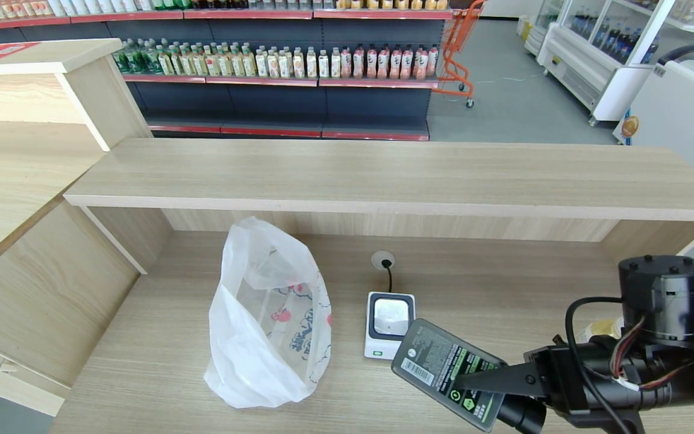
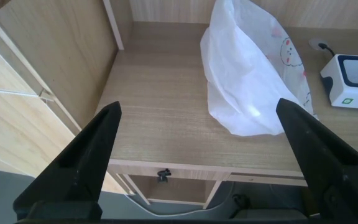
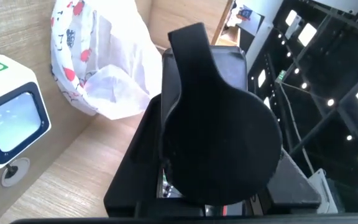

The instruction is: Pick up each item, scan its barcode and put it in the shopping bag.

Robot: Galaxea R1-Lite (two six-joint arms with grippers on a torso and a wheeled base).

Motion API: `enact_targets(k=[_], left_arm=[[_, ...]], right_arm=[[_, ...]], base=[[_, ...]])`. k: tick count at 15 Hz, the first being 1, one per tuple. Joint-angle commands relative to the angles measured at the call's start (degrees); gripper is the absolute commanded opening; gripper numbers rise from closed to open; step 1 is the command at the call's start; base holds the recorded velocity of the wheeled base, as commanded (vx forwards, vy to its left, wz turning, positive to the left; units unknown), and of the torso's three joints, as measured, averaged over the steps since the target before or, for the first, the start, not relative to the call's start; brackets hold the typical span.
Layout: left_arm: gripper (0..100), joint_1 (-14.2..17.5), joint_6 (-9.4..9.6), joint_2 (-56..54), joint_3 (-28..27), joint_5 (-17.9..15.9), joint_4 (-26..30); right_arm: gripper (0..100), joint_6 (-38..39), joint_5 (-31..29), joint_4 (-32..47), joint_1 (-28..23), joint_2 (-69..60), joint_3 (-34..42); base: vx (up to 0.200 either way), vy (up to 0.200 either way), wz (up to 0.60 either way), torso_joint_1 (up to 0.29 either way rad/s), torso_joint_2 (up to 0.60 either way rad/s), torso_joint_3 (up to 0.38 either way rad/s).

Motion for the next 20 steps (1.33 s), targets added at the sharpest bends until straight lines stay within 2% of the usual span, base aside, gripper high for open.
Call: enact_targets(k=[1,14,16,17,18,19,20], left_arm=[[100,0.05,0.00,-0.02,0.00,0.01,0.00],[100,-0.04,0.00,-0.02,0.00,0.01,0.00],[100,0.05,0.00,-0.02,0.00,0.01,0.00],[100,-0.04,0.00,-0.02,0.00,0.01,0.00],[100,-0.04,0.00,-0.02,0.00,0.01,0.00],[100,0.05,0.00,-0.02,0.00,0.01,0.00],[100,0.05,0.00,-0.02,0.00,0.01,0.00]], right_arm=[[0,-0.02,0.33,-0.02,0.03,0.07,0.10],[0,1.21,0.51,0.94,-0.14,-3.71,1.24],[0,13.60,-0.63,0.68,-0.32,-5.20,-0.69],[0,25.91,-4.77,0.77,-1.64,-7.75,-1.04],[0,36.45,-9.42,0.77,-5.42,-11.53,-0.25],[0,41.02,-13.38,1.12,-8.05,-13.73,0.89],[0,54.91,-19.00,2.09,-11.48,-17.86,1.77]], base=[[0.000,0.000,0.00,0.000,0.00,0.000],[0.000,0.000,0.00,0.000,0.00,0.000],[0.000,0.000,0.00,0.000,0.00,0.000],[0.000,0.000,0.00,0.000,0.00,0.000],[0.000,0.000,0.00,0.000,0.00,0.000],[0.000,0.000,0.00,0.000,0.00,0.000],[0.000,0.000,0.00,0.000,0.00,0.000]])
